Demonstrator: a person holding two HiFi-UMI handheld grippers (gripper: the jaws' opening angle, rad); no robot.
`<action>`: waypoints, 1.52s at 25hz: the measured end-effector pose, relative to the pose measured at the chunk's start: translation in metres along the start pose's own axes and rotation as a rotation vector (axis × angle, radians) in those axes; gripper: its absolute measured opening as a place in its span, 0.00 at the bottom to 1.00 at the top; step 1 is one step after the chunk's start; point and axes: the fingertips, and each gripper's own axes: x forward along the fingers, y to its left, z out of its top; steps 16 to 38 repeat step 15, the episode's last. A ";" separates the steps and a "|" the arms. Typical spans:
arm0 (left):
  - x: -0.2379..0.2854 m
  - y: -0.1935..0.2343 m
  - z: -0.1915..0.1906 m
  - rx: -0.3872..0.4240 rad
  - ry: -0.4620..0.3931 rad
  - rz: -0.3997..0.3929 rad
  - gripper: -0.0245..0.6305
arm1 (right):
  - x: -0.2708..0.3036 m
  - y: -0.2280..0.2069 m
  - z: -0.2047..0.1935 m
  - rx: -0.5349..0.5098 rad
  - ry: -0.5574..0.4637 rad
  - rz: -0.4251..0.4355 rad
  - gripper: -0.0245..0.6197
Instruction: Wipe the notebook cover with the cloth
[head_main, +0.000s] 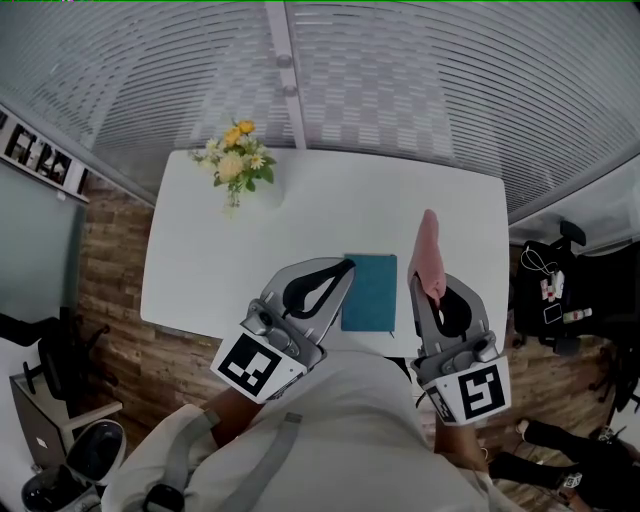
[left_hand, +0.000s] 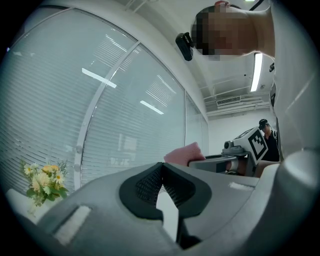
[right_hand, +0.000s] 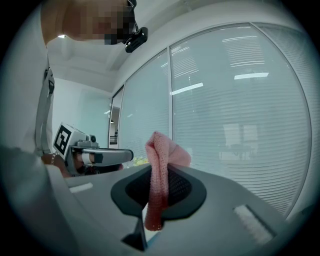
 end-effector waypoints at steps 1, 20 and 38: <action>0.000 0.000 -0.001 0.000 0.001 -0.001 0.04 | 0.000 0.000 0.000 0.000 0.001 0.000 0.08; -0.004 -0.007 -0.001 -0.002 0.005 0.002 0.04 | -0.004 0.003 0.003 -0.005 -0.007 -0.002 0.08; -0.004 -0.007 -0.001 -0.002 0.005 0.002 0.04 | -0.004 0.003 0.003 -0.005 -0.007 -0.002 0.08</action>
